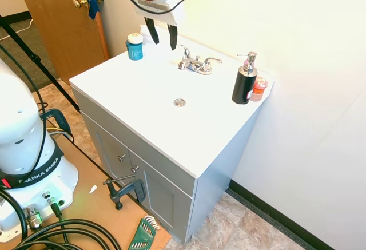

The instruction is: Turn on the hot water

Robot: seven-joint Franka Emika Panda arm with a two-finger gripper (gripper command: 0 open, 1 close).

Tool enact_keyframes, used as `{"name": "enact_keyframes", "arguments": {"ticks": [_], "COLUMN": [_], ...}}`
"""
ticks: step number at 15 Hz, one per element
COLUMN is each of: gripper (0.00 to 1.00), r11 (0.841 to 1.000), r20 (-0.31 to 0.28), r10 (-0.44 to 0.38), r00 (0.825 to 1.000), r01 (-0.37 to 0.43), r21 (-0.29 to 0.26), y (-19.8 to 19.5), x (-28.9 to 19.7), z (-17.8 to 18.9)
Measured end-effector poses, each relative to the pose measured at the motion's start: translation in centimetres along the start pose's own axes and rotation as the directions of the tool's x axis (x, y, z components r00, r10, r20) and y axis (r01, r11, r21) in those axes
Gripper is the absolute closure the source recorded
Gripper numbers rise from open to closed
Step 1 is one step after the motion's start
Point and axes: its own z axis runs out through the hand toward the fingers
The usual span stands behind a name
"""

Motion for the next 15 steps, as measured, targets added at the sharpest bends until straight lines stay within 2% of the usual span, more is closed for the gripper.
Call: {"name": "enact_keyframes", "arguments": {"ticks": [2,7,10,15], "gripper": [0.0,0.0,0.0,0.0], "r11": [1.0,0.999,0.999,0.999], "r20": [-0.06,-0.114,-0.131,-0.123], "r10": [0.018,0.025,0.03,0.026], "r00": [0.998,0.993,0.991,0.992], "r01": [-0.017,-0.022,-0.028,-0.03], "r21": [0.006,0.033,0.019,-0.029], "y": [-2.9,-9.7,-10.8,-10.5], "x": [1.0,1.2,1.8,1.2], "z": [0.6,2.2,3.6,6.9]}}
